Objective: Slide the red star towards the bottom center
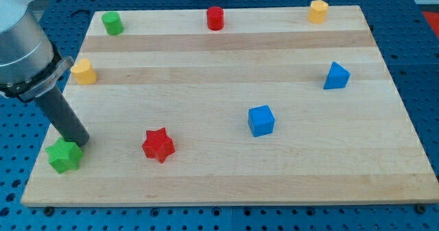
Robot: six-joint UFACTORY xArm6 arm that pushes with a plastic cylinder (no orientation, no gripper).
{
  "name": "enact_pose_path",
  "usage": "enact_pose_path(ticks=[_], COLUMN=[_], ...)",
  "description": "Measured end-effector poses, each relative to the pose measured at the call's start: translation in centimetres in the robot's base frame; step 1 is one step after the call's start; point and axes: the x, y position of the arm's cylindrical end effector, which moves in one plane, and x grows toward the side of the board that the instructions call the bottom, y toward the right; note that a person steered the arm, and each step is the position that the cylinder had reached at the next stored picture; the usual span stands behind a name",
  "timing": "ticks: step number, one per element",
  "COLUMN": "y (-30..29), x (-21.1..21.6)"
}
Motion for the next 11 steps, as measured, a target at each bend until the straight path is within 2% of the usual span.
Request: enact_pose_path(ticks=[3, 4, 5, 8, 11], y=[1.6, 6.3, 6.9, 18.4, 20.1], x=[-0.6, -0.7, -0.5, 2.8, 2.7])
